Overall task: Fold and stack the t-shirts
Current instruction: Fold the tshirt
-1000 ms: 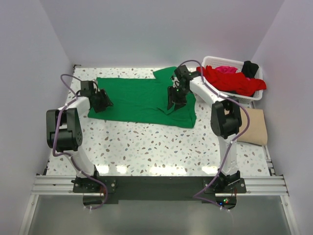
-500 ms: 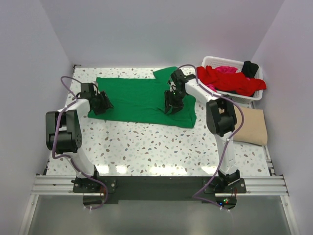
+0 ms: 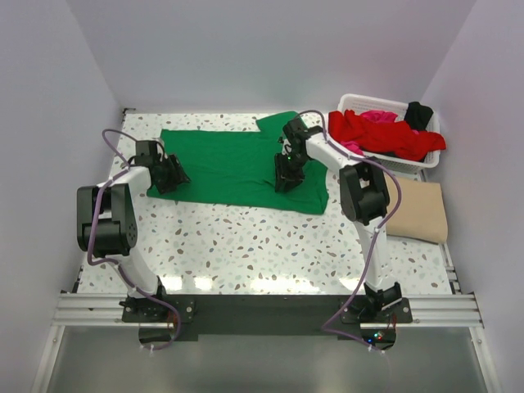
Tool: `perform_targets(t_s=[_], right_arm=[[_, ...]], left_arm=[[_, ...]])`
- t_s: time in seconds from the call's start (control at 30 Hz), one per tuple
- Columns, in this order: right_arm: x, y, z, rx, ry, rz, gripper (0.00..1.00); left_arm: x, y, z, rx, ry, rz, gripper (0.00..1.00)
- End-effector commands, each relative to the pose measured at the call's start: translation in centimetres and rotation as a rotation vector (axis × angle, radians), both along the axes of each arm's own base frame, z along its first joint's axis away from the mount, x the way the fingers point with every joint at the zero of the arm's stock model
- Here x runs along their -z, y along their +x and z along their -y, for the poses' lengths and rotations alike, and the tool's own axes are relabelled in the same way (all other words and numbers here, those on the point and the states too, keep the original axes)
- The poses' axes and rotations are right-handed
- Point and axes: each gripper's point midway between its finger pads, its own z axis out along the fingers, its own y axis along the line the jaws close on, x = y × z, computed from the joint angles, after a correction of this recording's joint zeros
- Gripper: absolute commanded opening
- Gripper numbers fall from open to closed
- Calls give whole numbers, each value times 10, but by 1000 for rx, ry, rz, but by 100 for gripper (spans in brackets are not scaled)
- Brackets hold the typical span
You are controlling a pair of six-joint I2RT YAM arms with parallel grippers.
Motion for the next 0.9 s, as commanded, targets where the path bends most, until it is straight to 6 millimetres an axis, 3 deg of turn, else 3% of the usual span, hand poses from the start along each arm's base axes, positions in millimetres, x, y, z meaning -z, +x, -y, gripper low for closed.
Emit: perform_targets(t_s=[0.0,0.13,0.4,0.7,0.87], right_arm=[[-14,15,-6,-10,15,70,39],[-20,24,-7,-4,7,103,25],[-28,42,-11,8,14,165,8],[-45,70,-26,14,55,236,7],[-40,82,-33,16,69,246,11]], left_arm=[[-13,10,-6,3,25,63,63],[-12,11,-8,3,30,59,63],[-9,9,-11,3,36,49,63],[-7,7,-15,5,41,39,63],[-3,6,-14,10,38,26,63]])
